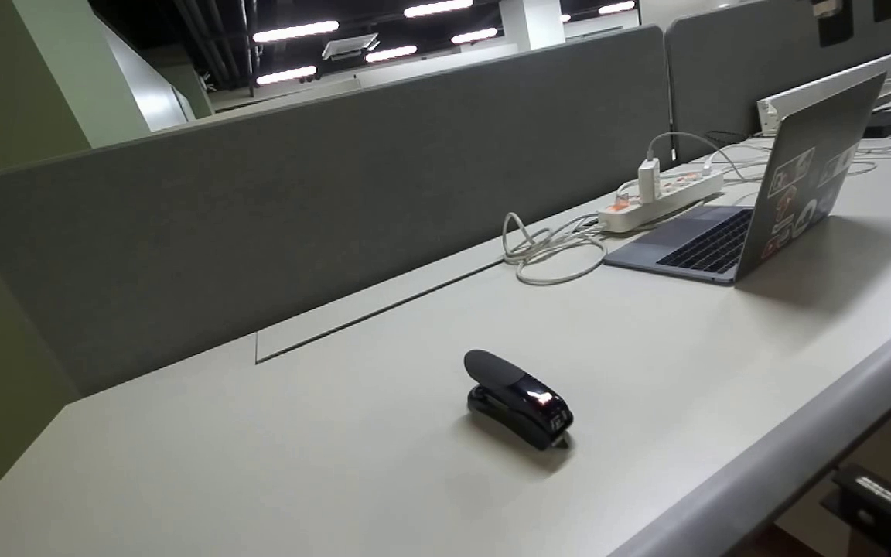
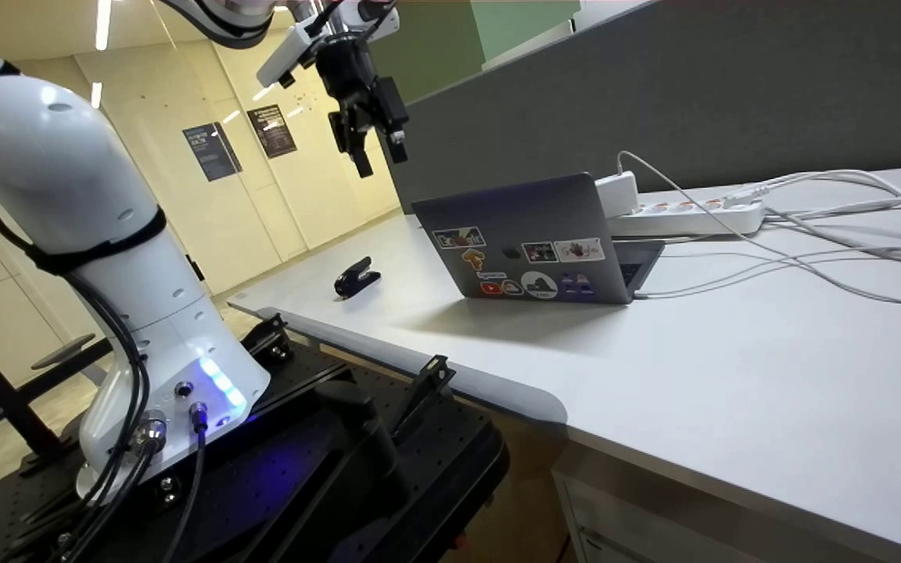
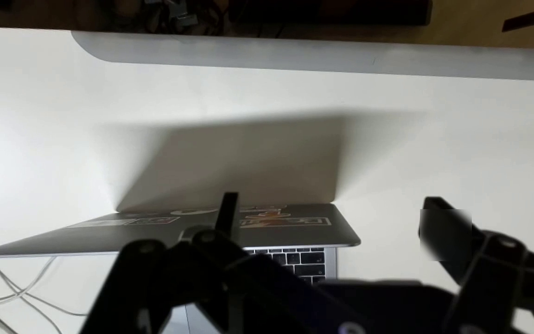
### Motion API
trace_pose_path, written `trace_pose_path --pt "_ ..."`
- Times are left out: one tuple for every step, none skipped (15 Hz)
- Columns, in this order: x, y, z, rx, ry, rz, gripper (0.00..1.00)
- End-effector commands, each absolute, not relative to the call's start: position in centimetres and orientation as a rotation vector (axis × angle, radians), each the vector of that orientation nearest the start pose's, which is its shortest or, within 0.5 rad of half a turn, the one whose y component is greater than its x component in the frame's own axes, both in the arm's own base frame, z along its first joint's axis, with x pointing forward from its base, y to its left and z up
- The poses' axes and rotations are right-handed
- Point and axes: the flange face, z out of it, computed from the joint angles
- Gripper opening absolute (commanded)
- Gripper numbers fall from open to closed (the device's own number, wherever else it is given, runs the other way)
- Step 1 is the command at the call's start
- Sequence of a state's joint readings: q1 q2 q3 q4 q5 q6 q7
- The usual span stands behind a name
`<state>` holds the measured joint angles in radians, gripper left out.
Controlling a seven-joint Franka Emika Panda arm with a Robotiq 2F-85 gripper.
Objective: Fold the laptop
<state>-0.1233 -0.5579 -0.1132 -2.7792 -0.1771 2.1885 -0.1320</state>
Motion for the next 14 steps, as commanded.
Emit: trace_pose_path --pt "33.2 -9.5 36.2 -3.234 -0.042 0.097 1.00" --pt "33.0 -10.2 36.2 -3.253 -0.030 0.099 1.00" --pt "32.8 -10.9 36.2 -3.260 -0.013 0.108 1.00" --pt "32.5 -11.8 36.1 -3.267 0.012 0.114 1.00" --pt "32.3 -12.6 35.9 -3.266 0.028 0.124 1.00" --pt "32.0 -13.4 35.6 -3.269 0.048 0.135 1.00" --pt "31.9 -14.1 35.3 -3.271 0.058 0.141 1.00" --pt "31.8 -15.0 35.0 -3.274 0.061 0.134 1.00" --pt "31.8 -15.7 34.7 -3.279 0.062 0.120 1.00" --pt "31.9 -16.3 34.3 -3.268 0.062 0.091 1.00" --pt "32.0 -16.8 33.9 -3.266 0.071 0.060 1.00" --pt "32.4 -17.2 33.5 -3.266 0.065 0.014 1.00" --pt "32.7 -17.5 33.1 -3.266 0.062 -0.018 1.00" --pt "33.0 -17.8 32.5 -3.266 0.057 -0.043 1.00"
